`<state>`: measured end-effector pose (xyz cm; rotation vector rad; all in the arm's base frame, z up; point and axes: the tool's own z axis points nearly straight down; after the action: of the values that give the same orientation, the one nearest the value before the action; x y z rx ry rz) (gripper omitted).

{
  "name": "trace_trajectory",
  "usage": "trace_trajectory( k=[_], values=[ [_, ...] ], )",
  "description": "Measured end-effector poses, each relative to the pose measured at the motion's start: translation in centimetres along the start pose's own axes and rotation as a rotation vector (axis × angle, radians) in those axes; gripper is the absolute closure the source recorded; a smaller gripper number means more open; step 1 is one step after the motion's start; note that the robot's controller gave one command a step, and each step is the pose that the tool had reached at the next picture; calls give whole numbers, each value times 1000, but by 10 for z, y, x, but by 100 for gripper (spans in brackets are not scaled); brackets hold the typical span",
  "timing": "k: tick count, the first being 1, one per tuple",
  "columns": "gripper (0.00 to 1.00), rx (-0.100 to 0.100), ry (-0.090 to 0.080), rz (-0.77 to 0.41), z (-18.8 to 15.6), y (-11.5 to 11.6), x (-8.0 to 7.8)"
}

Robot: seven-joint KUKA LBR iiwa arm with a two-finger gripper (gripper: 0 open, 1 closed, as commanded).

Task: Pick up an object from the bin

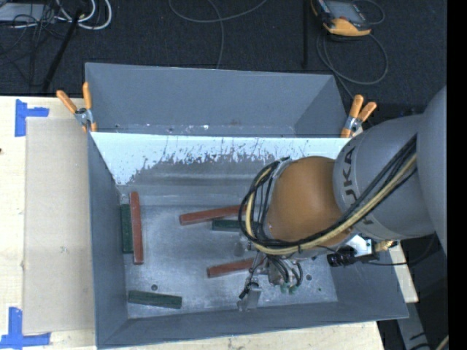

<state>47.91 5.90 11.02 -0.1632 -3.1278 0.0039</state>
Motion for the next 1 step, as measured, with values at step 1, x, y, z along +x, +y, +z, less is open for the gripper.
trace_trajectory(
  k=[1],
  values=[
    [0,-2,-5,-49,43,-7,-26]
  ],
)
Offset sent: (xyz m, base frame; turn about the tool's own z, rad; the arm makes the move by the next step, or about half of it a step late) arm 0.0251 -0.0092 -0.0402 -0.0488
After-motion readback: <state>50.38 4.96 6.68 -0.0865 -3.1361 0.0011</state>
